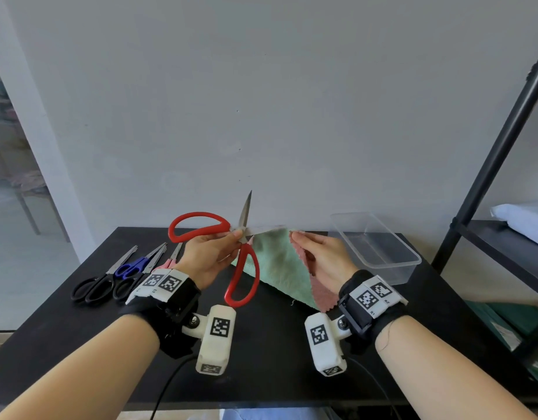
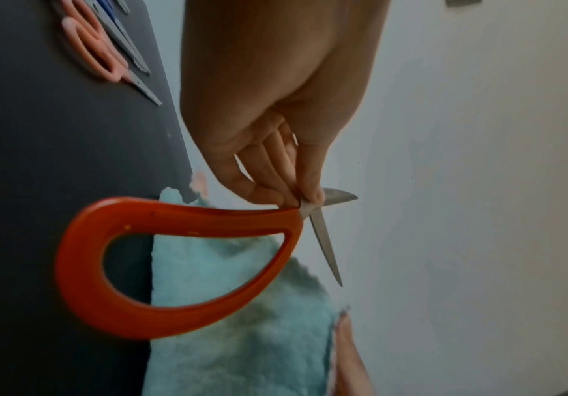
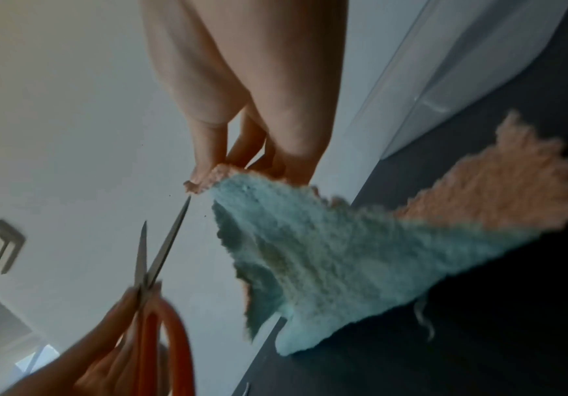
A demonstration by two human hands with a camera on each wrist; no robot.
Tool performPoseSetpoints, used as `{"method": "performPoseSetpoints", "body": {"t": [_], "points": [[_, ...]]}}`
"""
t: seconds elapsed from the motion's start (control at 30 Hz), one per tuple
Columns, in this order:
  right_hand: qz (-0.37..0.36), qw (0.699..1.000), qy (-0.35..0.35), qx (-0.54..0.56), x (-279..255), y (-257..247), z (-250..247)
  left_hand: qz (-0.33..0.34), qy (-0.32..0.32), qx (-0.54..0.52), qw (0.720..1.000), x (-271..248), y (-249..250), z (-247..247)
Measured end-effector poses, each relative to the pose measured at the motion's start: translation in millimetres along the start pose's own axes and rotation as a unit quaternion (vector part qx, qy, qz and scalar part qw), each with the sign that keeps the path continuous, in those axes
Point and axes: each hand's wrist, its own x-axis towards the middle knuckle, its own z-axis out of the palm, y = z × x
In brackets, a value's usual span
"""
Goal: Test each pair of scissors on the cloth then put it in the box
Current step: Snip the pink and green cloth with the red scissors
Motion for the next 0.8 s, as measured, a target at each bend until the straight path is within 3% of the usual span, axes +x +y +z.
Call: {"method": "performPoseSetpoints", "body": {"t": [0.23, 0.53, 0.8], "points": [[0.024, 0.998, -0.039, 0.037, -7, 10, 29, -0.013, -0.025, -0.034, 0.999, -1, -5, 22], [0.012, 0.999, -0.030, 0.032, -7, 15, 42, -0.023, -0.026, -0.026, 0.999, -3, -8, 27], [0.011, 0.999, -0.025, 0.019, -7, 16, 41, 0.037, -0.001, 0.052, 0.998, -2, -6, 26]]}}
